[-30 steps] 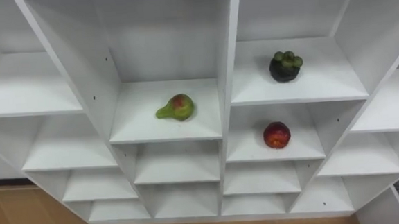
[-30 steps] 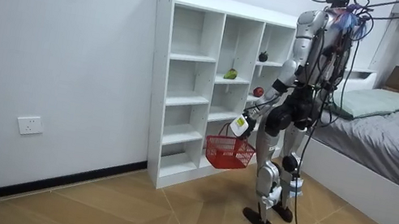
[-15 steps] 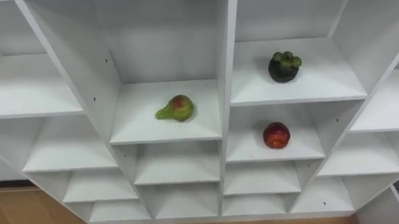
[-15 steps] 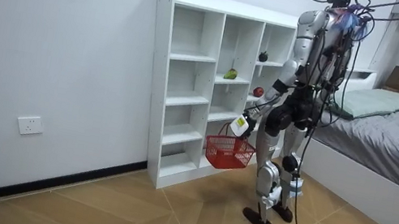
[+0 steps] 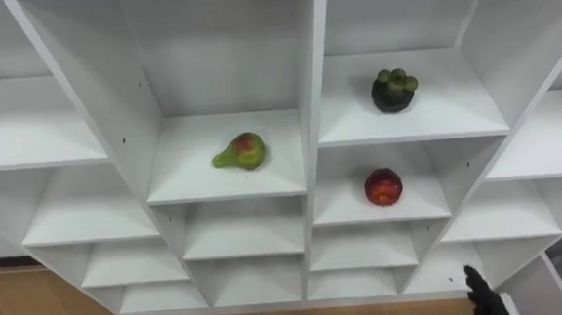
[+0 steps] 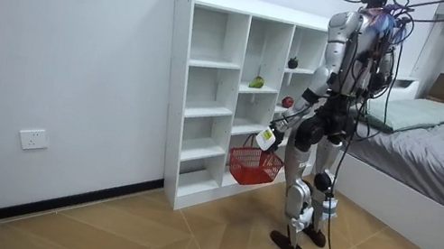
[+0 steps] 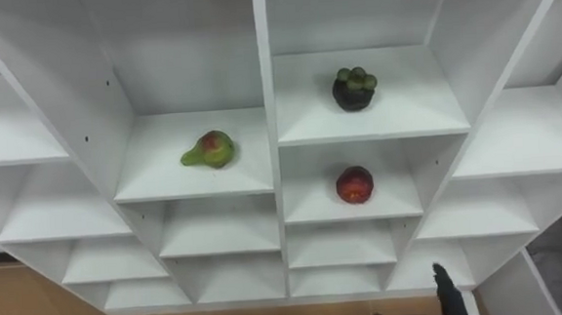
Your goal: Collect fruits from the closet
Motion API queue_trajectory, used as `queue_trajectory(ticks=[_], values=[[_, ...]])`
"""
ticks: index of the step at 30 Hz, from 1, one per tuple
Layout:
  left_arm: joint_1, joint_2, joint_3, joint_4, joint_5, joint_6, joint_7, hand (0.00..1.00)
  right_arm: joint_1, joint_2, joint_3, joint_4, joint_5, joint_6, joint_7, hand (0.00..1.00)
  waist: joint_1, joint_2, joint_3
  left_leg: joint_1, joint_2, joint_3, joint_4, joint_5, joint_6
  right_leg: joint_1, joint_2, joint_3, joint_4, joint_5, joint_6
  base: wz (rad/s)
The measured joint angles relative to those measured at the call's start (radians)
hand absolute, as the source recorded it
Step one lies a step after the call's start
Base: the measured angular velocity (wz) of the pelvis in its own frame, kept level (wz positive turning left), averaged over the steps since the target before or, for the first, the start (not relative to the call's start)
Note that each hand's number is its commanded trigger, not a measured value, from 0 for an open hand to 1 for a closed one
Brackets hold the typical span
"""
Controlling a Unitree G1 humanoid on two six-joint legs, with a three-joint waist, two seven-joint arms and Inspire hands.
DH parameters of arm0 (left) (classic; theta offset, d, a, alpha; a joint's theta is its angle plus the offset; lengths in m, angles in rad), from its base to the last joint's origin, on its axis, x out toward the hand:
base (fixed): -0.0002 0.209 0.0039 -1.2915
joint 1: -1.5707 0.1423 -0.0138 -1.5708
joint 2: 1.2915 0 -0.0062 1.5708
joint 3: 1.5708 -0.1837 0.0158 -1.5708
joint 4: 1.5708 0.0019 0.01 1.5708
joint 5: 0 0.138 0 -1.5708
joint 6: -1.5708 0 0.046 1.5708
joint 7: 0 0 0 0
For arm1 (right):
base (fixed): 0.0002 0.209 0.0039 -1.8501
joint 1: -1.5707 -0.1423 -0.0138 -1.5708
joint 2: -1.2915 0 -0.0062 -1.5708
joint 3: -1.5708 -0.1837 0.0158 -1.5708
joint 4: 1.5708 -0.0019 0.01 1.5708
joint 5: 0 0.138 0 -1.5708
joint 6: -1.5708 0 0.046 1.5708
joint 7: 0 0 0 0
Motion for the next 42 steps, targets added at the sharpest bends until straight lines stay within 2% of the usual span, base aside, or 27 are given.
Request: queue_trajectory(ticks=[2,4,6,8,12,16,22,28,32,35,42], values=[[0.008,0.000,0.000,-0.007,0.000,-0.004,-0.003,1.00,0.039,0.012,0.006,-0.100,-0.018,-0.001,0.002,0.00,-0.001,-0.001,-0.0020,-0.008,0.000,0.000,0.000,0.000,0.000,-0.001,0.000,-0.001,0.000,0.000,0.000,0.00],[0.023,0.000,0.000,-0.026,0.000,-0.008,-0.005,1.00,0.061,0.013,0.010,-0.180,-0.024,-0.003,0.012,0.00,-0.005,-0.004,-0.0004,-0.009,0.000,0.001,0.001,0.000,0.000,-0.003,0.000,-0.002,0.001,0.000,0.000,0.00],[0.027,0.000,0.000,-0.037,0.005,-0.012,-0.005,1.00,0.092,0.005,0.010,-0.329,-0.020,-0.001,0.017,0.00,-0.003,0.001,0.0021,-0.009,0.002,0.002,0.001,-0.001,0.001,-0.004,-0.001,0.001,0.003,0.001,0.000,0.00],[0.031,0.001,-0.001,-0.047,0.006,-0.014,-0.004,1.00,0.098,0.002,0.007,-0.441,-0.022,-0.010,0.018,0.00,-0.006,0.009,0.0046,-0.008,0.003,0.010,0.000,-0.001,0.001,-0.005,0.000,0.004,0.003,0.002,0.001,-0.07],[0.030,0.001,-0.002,-0.041,0.004,-0.044,-0.004,1.00,0.097,0.001,0.007,-0.600,-0.034,-0.049,0.012,0.00,-0.004,0.013,0.0048,-0.008,0.005,0.022,0.001,-0.001,0.001,-0.006,0.001,0.006,0.004,0.004,0.000,-0.04],[0.034,0.002,-0.003,-0.029,0.005,-0.054,-0.007,1.00,0.097,0.002,0.007,-0.701,-0.048,-0.054,0.011,0.00,-0.001,0.022,0.0035,-0.009,0.007,0.038,-0.004,-0.001,0.001,-0.019,0.004,0.028,0.011,0.007,0.000,-0.13],[0.040,0.004,-0.022,-0.024,0.003,-0.052,-0.022,1.00,0.065,0.001,0.007,-0.756,-0.136,-0.063,-0.018,0.00,-0.001,0.033,-0.0012,-0.010,0.007,0.044,-0.005,-0.001,0.002,-0.030,0.005,0.036,0.022,0.007,0.000,-0.07],[0.031,0.008,-0.039,0.001,-0.003,-0.050,-0.035,1.00,0.021,-0.002,0.012,-0.770,-0.158,-0.063,-0.061,0.00,0.000,0.041,-0.0010,-0.008,0.012,0.053,-0.006,0.000,0.001,-0.034,0.011,0.052,0.023,0.009,-0.001,-0.04],[0.030,0.009,-0.066,0.007,-0.003,-0.050,-0.051,1.00,-0.005,-0.004,0.013,-0.769,-0.124,-0.064,-0.083,0.00,0.000,0.034,0.0028,-0.005,0.013,0.055,-0.005,0.000,0.000,-0.032,0.011,0.053,0.022,0.009,-0.002,0.00],[0.027,0.008,-0.070,0.007,-0.003,-0.050,-0.050,1.00,-0.013,-0.006,0.020,-0.762,-0.072,-0.064,-0.099,0.00,0.004,0.022,0.0131,0.004,0.013,0.053,-0.006,0.000,0.000,-0.021,0.011,0.052,0.020,0.009,-0.002,0.00],[0.002,0.007,-0.069,0.007,0.009,-0.050,-0.054,1.00,-0.095,-0.006,0.021,-0.739,-0.055,-0.064,-0.101,0.00,0.006,0.018,0.0131,0.003,0.013,0.045,-0.007,-0.001,0.000,-0.018,0.011,0.039,0.019,0.009,-0.002,0.02]])
